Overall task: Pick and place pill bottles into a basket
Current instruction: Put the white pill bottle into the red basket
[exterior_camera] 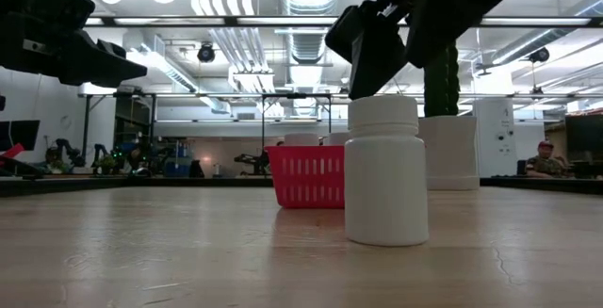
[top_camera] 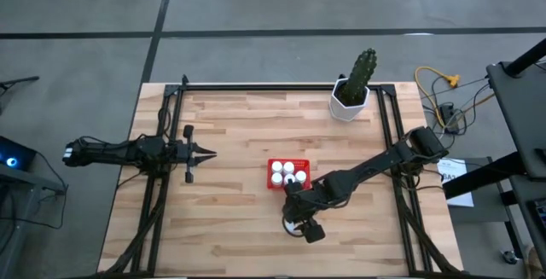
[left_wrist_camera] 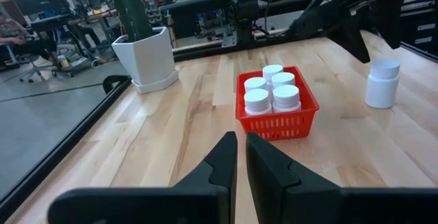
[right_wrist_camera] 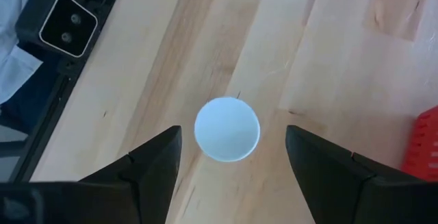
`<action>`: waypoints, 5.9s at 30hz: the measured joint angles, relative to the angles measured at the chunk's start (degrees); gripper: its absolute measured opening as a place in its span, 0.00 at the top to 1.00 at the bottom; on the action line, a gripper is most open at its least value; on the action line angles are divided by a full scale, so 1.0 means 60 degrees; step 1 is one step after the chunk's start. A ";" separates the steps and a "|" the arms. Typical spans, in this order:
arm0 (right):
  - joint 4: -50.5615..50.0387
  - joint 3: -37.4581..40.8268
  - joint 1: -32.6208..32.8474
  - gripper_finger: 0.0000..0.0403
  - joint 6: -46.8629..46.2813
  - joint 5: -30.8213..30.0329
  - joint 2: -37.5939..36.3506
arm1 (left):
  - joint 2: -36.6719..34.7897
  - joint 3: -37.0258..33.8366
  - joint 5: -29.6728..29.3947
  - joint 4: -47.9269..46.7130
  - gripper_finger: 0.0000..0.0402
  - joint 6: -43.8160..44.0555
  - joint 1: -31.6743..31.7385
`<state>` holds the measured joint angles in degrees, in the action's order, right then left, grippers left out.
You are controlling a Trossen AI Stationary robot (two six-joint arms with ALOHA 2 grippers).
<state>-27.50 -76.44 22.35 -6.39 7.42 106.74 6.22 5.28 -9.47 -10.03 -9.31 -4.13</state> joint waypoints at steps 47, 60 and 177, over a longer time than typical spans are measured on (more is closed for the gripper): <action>0.2112 0.1277 -0.0044 0.40 -0.0233 -0.0018 0.0000 | -0.0015 -0.0004 0.0000 0.0002 0.96 -0.0001 0.0000; 0.2474 0.1544 -0.0073 0.40 -0.0625 -0.0022 0.0000 | -0.0015 -0.0004 0.0000 0.0005 0.96 -0.0001 -0.0001; 0.0789 0.3231 -0.3377 0.59 0.0671 -0.0656 -0.2681 | 0.0081 -0.0004 0.0000 -0.0012 0.96 0.0008 0.0000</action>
<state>-22.76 -57.06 2.09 -2.37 3.49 90.65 6.71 5.26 -9.47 -10.11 -9.26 -4.14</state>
